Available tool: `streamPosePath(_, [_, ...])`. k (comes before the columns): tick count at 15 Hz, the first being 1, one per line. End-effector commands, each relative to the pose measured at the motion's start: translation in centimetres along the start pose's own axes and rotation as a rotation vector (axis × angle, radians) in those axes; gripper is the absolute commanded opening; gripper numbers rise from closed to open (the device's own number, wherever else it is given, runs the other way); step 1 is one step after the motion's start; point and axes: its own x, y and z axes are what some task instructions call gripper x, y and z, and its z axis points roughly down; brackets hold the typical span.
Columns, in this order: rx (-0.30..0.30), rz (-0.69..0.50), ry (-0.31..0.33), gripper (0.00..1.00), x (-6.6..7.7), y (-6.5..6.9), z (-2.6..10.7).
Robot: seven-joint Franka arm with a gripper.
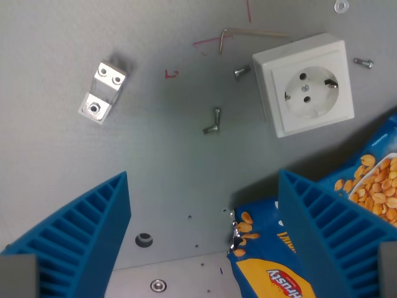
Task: Rotate around base positive z
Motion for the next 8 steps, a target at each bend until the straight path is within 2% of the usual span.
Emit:
streamPosePath(1, [0.0,-0.013,0.004,1.0,0.02,0.0,-0.17])
streamPosePath(8, [-0.001,-0.106,0.005,1.0,0.02,0.0,-0.17])
